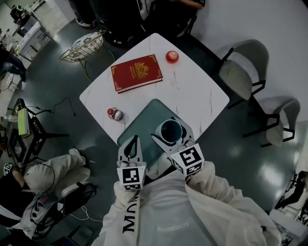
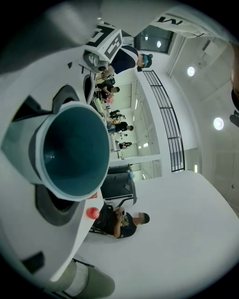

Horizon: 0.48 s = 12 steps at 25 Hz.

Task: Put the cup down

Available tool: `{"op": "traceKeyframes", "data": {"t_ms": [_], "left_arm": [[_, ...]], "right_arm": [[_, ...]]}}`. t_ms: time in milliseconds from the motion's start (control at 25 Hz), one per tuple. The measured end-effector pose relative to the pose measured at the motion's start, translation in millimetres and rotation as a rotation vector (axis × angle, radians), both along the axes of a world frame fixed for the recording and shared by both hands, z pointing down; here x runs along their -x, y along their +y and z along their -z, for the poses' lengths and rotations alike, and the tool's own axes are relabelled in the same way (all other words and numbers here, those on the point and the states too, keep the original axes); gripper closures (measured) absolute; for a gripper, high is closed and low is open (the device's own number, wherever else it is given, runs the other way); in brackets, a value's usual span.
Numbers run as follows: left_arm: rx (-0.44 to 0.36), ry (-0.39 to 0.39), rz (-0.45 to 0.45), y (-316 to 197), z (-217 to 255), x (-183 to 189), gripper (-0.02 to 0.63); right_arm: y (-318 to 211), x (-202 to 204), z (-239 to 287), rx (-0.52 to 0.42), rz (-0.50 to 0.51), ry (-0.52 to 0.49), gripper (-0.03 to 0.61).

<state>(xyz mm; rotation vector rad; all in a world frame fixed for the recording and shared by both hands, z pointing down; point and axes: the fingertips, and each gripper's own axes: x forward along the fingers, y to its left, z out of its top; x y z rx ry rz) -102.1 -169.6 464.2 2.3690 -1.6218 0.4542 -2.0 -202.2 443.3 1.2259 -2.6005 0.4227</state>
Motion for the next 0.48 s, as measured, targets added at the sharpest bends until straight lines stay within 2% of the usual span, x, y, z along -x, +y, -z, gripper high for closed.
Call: {"op": "traceKeyframes", "data": {"t_ms": [480], "left_arm": [[0.03,-0.028,0.017,-24.6,-31.9,5.5,0.603]], "right_arm": [[-46.4,5.5,-43.4,0.018,0.028,0.035,0.17]]}}
